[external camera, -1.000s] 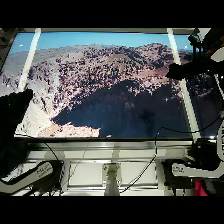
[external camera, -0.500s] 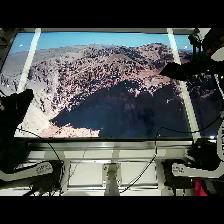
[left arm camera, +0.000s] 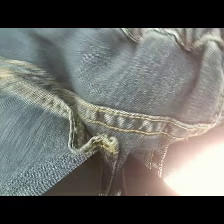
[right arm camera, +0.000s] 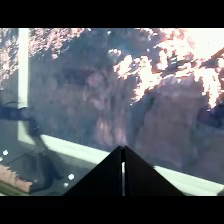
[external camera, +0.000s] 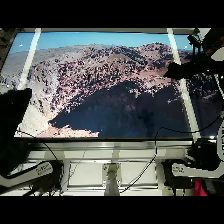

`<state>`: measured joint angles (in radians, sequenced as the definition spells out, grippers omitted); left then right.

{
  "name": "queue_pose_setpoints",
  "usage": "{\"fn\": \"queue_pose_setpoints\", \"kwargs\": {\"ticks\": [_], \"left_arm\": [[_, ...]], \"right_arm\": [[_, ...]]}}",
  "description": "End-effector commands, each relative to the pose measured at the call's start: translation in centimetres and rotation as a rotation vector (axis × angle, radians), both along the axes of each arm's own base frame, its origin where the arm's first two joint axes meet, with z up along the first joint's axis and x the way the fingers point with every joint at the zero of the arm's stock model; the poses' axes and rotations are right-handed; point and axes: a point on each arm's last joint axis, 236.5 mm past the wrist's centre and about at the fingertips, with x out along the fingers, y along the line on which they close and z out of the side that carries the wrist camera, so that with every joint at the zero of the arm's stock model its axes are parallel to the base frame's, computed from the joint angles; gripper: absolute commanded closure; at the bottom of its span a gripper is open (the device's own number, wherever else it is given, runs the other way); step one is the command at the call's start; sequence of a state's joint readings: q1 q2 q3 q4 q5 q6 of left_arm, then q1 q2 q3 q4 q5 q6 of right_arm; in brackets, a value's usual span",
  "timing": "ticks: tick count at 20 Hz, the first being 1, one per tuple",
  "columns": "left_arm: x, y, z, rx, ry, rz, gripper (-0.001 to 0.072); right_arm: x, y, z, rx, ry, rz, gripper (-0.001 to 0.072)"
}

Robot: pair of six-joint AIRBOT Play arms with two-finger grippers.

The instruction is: Fold the clothes and pants, and hang the long-sleeved shirts on hangers.

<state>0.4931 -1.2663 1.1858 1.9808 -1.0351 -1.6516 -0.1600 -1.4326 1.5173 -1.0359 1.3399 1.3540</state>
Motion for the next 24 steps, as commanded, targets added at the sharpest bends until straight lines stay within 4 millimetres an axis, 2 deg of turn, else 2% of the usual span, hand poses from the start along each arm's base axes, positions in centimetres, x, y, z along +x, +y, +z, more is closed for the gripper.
{"fn": "queue_pose_setpoints", "kwargs": {"ticks": [1,2,4,6,7,8,9,10,12,13,15,17,18,20,22,23,24], "left_arm": [[5.1,-3.1,12.4,-0.029,-0.489,-0.037,0.0693],[6.3,-4.9,17.6,-0.037,-0.668,-0.078,0.0693],[6.9,-9.6,28.8,-0.039,-1.001,-0.192,0.0693],[5.4,-16.4,39.5,-0.067,-1.296,-0.365,0.0693],[3.9,-20.3,44.8,-0.088,-1.441,-0.475,0.0693],[2.2,-23.7,48.9,-0.121,-1.558,-0.571,0.0695],[0.5,-26.9,52.3,-0.161,-1.650,-0.658,0.0695],[-0.8,-29.4,54.5,-0.206,-1.707,-0.725,0.0695],[-2.2,-34.5,56.6,-0.335,-1.752,-0.854,0.0695],[-2.2,-36.8,56.7,-0.399,-1.748,-0.904,0.0695],[-0.5,-41.2,54.9,-0.488,-1.676,-0.984,0.0694],[2.4,-45.8,50.2,-0.560,-1.490,-1.056,0.0694],[4.0,-48.3,46.7,-0.596,-1.355,-1.091,0.0694],[6.3,-53.1,38.4,-0.655,-1.052,-1.155,0.0693],[7.0,-58.7,29.1,-0.721,-0.740,-1.219,0.0692],[6.8,-61.5,25.1,-0.762,-0.619,-1.243,0.0692],[6.6,-64.3,21.0,-0.786,-0.511,-1.266,0.0635]], "right_arm": [[-0.6,1.2,0.3,0.051,0.023,0.020,0.0649],[-0.6,1.2,0.3,0.051,0.021,0.019,0.0649],[-0.4,1.1,0.4,0.049,0.014,0.014,0.0650],[0.5,0.8,0.6,0.043,-0.021,-0.009,0.0651],[1.3,0.5,0.9,0.041,-0.051,-0.030,0.0651],[2.3,0.0,1.4,0.039,-0.088,-0.071,0.0651],[3.4,-1.0,2.0,0.029,-0.132,-0.119,0.0651],[4.5,-2.5,2.9,0.016,-0.184,-0.186,0.0651],[6.0,-6.1,5.5,-0.006,-0.295,-0.312,0.0651],[6.3,-8.1,6.7,-0.010,-0.339,-0.371,0.0650],[5.9,-11.5,8.5,-0.021,-0.381,-0.451,0.0650],[4.9,-14.6,9.8,-0.055,-0.398,-0.502,0.0651],[4.3,-16.0,10.5,-0.064,-0.407,-0.530,0.0651],[3.0,-18.2,11.8,-0.078,-0.418,-0.571,0.0650],[2.3,-19.5,12.1,-0.083,-0.416,-0.594,0.0649],[2.3,-19.6,12.0,-0.087,-0.412,-0.596,0.0637],[2.3,-19.6,11.9,-0.086,-0.410,-0.595,0.0530]]}}
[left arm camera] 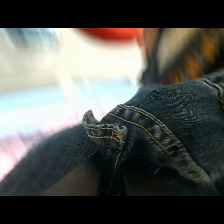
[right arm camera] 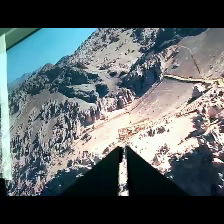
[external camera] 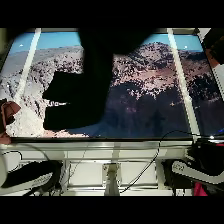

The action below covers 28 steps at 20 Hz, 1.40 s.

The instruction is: Fold the clothes and pants, and hang the long-sleeved shirts on hangers.

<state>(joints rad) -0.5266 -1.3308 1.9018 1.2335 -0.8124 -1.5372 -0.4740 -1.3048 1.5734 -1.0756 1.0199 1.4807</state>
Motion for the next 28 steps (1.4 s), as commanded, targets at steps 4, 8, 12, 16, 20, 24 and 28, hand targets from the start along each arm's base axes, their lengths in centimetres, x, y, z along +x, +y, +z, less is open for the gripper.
{"fn": "queue_pose_setpoints", "kwargs": {"ticks": [4,8,12,16,20,24,28], "left_arm": [[-2.7,-14.0,-23.7,0.312,0.435,-0.274,0.0146],[-1.3,-13.5,-26.6,0.358,0.461,-0.248,0.0164],[2.4,-7.8,-25.1,0.426,0.410,-0.128,0.0691],[6.2,1.2,-23.3,0.543,0.373,0.055,0.0693],[6.3,9.8,-24.3,0.585,0.497,0.166,0.0694],[2.2,17.6,-28.7,0.632,0.640,0.225,0.0694],[-4.9,21.9,-33.9,0.515,0.786,0.230,0.0694]], "right_arm": [[-1.0,-0.3,0.1,0.012,0.024,0.000,0.0185],[-1.3,-0.1,-0.3,0.016,0.044,0.008,0.0185],[-1.6,0.1,-0.7,0.017,0.064,0.019,0.0373],[-2.9,-1.0,-2.6,-0.046,0.159,0.021,0.0652],[-6.1,-0.2,-10.3,0.114,0.339,0.068,0.0655],[-12.5,4.3,-19.1,0.388,0.526,0.203,0.0654],[-13.6,6.3,-23.2,0.637,0.500,0.131,0.0615]]}}
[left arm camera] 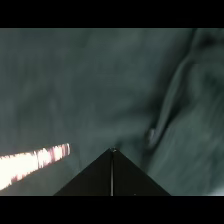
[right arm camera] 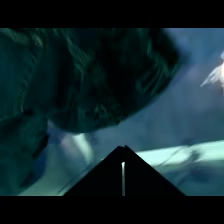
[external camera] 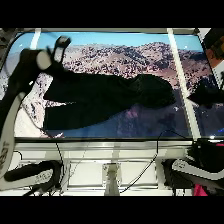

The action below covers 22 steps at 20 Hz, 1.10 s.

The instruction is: Fold the clothes and pants, and hang the long-sleeved shirts on hangers.

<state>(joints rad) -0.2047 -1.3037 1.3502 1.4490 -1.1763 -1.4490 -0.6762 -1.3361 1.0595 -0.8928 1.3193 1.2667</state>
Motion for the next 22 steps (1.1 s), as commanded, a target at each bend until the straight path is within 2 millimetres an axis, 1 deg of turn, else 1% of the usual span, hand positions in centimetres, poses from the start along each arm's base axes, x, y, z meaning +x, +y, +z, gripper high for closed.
{"fn": "queue_pose_setpoints", "kwargs": {"ticks": [1,2,3,5,7,8,10,12,14,15,16,17,19,20,21,22], "left_arm": [[-6.3,3.2,-4.3,-0.107,0.094,0.080,0.0694],[-7.8,3.7,-5.2,-0.124,0.115,0.106,0.0694],[-9.1,4.2,-6.0,-0.126,0.134,0.124,0.0693],[-10.7,4.6,-6.8,-0.125,0.146,0.136,0.0693],[-11.0,4.6,-6.6,-0.126,0.139,0.135,0.0693],[-11.0,4.6,-6.4,-0.127,0.132,0.135,0.0693],[-11.0,4.6,-6.3,-0.127,0.129,0.135,0.0693],[-11.0,4.6,-6.3,-0.127,0.129,0.135,0.0693],[-11.0,4.6,-6.3,-0.127,0.129,0.135,0.0693],[-11.0,4.6,-6.3,-0.127,0.129,0.135,0.0693],[-11.0,4.6,-6.3,-0.127,0.129,0.135,0.0693],[-11.0,4.6,-6.3,-0.127,0.129,0.135,0.0693],[-11.0,4.6,-6.3,-0.127,0.129,0.135,0.0693],[-11.0,4.6,-6.3,-0.127,0.128,0.135,0.0693],[-11.0,4.6,-6.3,-0.127,0.128,0.135,0.0693],[-11.0,4.7,-6.3,-0.123,0.128,0.135,0.0693]], "right_arm": [[-1.3,2.5,-3.7,0.180,0.040,-0.067,0.0374],[-1.3,2.9,-4.7,0.196,0.078,-0.076,0.0122],[-1.0,3.3,-5.5,0.207,0.101,-0.082,0.0113],[0.1,4.0,-7.2,0.219,0.127,-0.099,0.0112],[1.3,4.3,-8.6,0.207,0.128,-0.120,0.0113],[2.0,4.1,-9.2,0.192,0.124,-0.146,0.0113],[3.1,3.1,-10.0,0.151,0.116,-0.215,0.0113],[3.9,2.0,-10.3,0.129,0.108,-0.286,0.0114],[4.5,1.3,-10.4,0.118,0.100,-0.331,0.0152],[4.6,1.2,-10.4,0.113,0.096,-0.335,0.0215],[4.7,1.2,-10.5,0.106,0.093,-0.334,0.0232],[4.8,1.4,-10.5,0.101,0.091,-0.329,0.0267],[5.3,1.8,-10.6,0.078,0.079,-0.316,0.0364],[5.7,2.2,-10.7,0.066,0.069,-0.311,0.0433],[6.0,2.6,-10.7,0.055,0.060,-0.301,0.0584],[6.3,3.1,-10.6,0.055,0.055,-0.291,0.0652]]}}
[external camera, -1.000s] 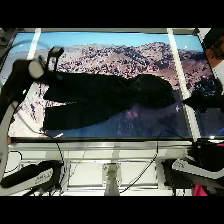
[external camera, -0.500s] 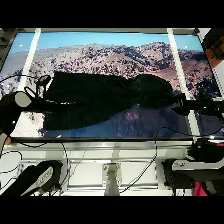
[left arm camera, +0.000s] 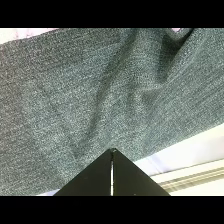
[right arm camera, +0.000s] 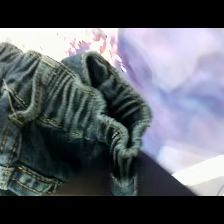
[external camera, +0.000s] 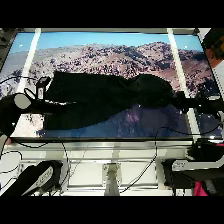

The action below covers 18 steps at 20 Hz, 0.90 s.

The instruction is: Fold the clothes and pants, and hang the long-sleeved shirts on hangers.

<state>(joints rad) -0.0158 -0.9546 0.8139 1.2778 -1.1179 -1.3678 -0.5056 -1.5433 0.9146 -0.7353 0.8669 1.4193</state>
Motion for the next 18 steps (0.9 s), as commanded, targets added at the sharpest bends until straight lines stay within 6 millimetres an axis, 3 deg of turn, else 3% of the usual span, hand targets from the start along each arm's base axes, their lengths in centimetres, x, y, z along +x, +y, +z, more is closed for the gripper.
{"fn": "queue_pose_setpoints", "kwargs": {"ticks": [1,3,4,5,6,8,10,11,13,14,15,16,18], "left_arm": [[0.2,0.3,0.0,0.012,-0.007,0.002,0.0693],[1.0,0.9,0.1,0.035,-0.045,0.010,0.0693],[1.7,1.1,0.4,0.035,-0.073,0.023,0.0693],[2.4,1.3,0.6,0.036,-0.100,0.035,0.0693],[3.1,1.4,0.9,0.035,-0.130,0.046,0.0693],[4.1,1.6,1.4,0.035,-0.177,0.059,0.0693],[4.2,1.6,1.5,0.036,-0.185,0.061,0.0693],[4.2,1.6,1.5,0.036,-0.183,0.060,0.0693],[4.2,1.6,1.4,0.036,-0.181,0.060,0.0693],[4.1,1.6,1.4,0.036,-0.177,0.059,0.0693],[3.9,1.6,1.3,0.036,-0.170,0.056,0.0693],[3.8,1.5,1.2,0.035,-0.163,0.055,0.0693],[3.8,1.7,1.2,0.040,-0.164,0.049,0.0694]], "right_arm": [[1.2,1.3,0.3,-0.008,-0.029,0.010,0.0653],[2.0,4.3,3.2,0.124,-0.088,0.081,0.0655],[2.6,6.5,6.4,0.244,-0.143,0.129,0.0655],[3.9,8.5,11.2,0.371,-0.250,0.168,0.0655],[6.1,9.2,16.8,0.470,-0.384,0.152,0.0655],[11.3,7.8,29.7,0.562,-0.719,0.034,0.0655],[14.6,6.3,41.2,0.481,-0.987,-0.051,0.0655],[15.4,5.8,45.9,0.386,-1.090,-0.088,0.0655],[15.8,4.2,51.5,0.190,-1.181,-0.178,0.0654],[15.8,3.5,51.9,0.111,-1.154,-0.198,0.0654],[15.9,2.9,50.2,0.032,-1.074,-0.194,0.0654],[15.8,2.0,46.7,-0.052,-0.935,-0.176,0.0654],[13.0,-1.9,35.5,-0.320,-0.519,-0.103,0.0654]]}}
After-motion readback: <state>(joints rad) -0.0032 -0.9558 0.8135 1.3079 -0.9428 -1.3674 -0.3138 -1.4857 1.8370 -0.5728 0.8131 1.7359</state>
